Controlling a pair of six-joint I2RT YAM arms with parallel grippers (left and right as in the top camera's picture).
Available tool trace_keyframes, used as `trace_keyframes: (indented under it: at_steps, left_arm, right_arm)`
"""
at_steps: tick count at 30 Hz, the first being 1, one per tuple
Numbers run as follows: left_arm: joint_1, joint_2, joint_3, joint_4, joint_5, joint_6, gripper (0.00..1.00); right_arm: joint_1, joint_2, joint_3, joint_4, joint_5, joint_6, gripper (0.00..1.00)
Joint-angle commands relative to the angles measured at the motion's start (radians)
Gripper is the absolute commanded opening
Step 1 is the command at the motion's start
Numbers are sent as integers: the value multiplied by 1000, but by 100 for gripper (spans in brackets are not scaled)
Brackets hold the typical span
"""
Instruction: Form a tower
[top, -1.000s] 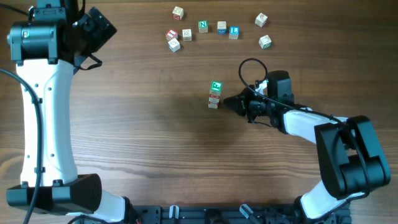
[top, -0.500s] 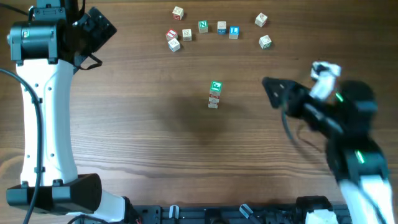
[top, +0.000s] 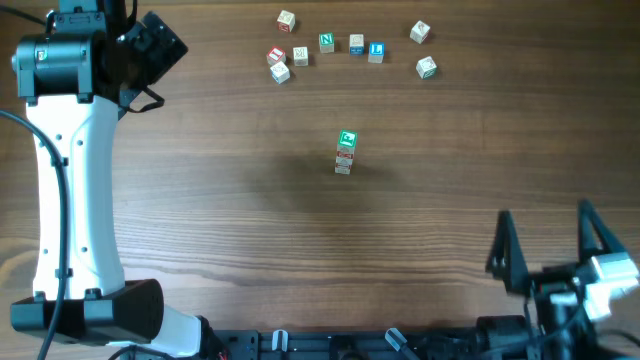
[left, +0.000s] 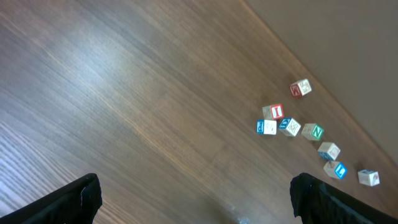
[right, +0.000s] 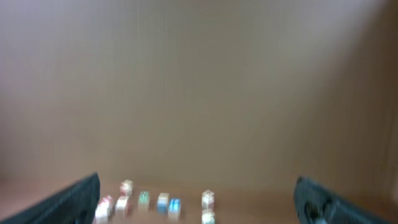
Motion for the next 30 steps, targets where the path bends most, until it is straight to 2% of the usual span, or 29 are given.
trace_keyframes:
  at_steps: [1,3,6,10,18,30]
  left_arm:
    - [5,-2,0,0,-10,8,100]
    - [5,-2,0,0,-10,8,100]
    - [5,-2,0,1,-10,8,100]
    - [5,-2,0,1,-10,8,100]
    - [5,-2,0,1,-10,8,100]
    - [5,-2,0,0,-10,8,100]
  right_arm:
    - [-10,-7,-232,262,-10,60,100]
    - [-10,-8,-376,451,0,83,100]
    - [-10,-8,-518,608,17,115,100]
    - [-10,-8,-589,609,24,119,100]
    - [-10,-8,-588,377,13,122,100]
    - [-10,-2,-588,351,13,121,100]
